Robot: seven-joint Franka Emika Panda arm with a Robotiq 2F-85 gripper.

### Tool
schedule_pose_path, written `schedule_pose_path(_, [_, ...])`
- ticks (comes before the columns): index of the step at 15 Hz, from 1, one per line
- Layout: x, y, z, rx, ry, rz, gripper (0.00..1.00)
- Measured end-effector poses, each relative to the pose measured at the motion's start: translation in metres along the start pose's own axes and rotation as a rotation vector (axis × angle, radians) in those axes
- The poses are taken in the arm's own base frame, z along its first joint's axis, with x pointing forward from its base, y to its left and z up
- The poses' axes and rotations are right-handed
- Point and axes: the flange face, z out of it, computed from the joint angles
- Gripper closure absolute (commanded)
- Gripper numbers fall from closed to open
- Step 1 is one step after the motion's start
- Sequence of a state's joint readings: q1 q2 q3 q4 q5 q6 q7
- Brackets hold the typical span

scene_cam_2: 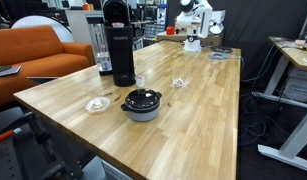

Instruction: Remove the capsule coffee from the coffee maker and place it on the table

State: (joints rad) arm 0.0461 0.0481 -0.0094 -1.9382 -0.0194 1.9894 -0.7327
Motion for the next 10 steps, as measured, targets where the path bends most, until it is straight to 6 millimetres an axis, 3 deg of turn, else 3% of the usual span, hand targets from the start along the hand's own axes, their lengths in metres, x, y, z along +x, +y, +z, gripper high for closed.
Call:
schedule_pose_path(4, [0.025,-0.018,0.0,0.021,0.079,-0.114,0.0])
schedule_pose_path(10, [0.056,-0.04,0.025,0.05,0.057,-0.264,0.0])
